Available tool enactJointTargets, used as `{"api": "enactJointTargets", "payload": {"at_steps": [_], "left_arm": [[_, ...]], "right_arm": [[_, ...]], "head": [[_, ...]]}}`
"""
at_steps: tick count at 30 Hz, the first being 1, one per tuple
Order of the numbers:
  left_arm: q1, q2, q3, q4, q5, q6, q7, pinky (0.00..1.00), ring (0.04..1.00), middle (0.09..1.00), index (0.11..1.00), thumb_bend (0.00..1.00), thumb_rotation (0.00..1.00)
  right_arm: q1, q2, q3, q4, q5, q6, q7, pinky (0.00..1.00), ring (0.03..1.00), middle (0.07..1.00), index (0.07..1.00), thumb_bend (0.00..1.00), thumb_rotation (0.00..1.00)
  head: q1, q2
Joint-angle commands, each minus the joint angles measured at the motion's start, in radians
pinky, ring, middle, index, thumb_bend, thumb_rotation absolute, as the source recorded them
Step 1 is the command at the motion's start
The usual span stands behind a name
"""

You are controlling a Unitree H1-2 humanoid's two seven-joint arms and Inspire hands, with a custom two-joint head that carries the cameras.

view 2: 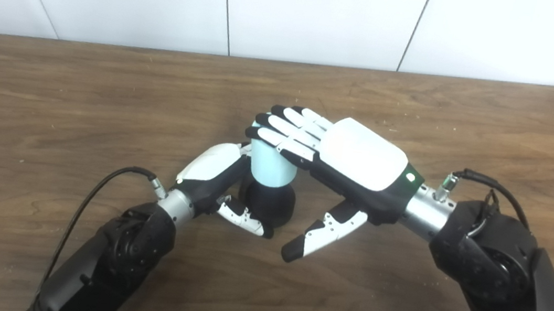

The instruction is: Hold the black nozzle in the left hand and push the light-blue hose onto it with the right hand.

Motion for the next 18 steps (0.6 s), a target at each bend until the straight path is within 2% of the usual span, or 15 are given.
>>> {"api": "enactJointTargets", "payload": {"at_steps": [1, 18], "left_arm": [[0.071, 0.045, -0.025, 0.063, 0.012, 0.083, -0.099, 1.0, 0.998, 0.873, 0.481, 0.52, 0.05], [0.068, 0.049, -0.03, 0.058, 0.017, 0.085, -0.103, 1.0, 0.998, 0.873, 0.481, 0.52, 0.05]], "right_arm": [[0.02, -0.038, 0.02, 0.012, -0.006, 0.0, 0.044, 1.0, 1.0, 1.0, 0.956, 0.66, 1.0], [0.031, -0.044, 0.043, 0.025, -0.01, -0.002, 0.041, 1.0, 1.0, 1.0, 0.957, 0.66, 1.0]], "head": [[0.0, 0.001], [-0.001, 0.006]]}}
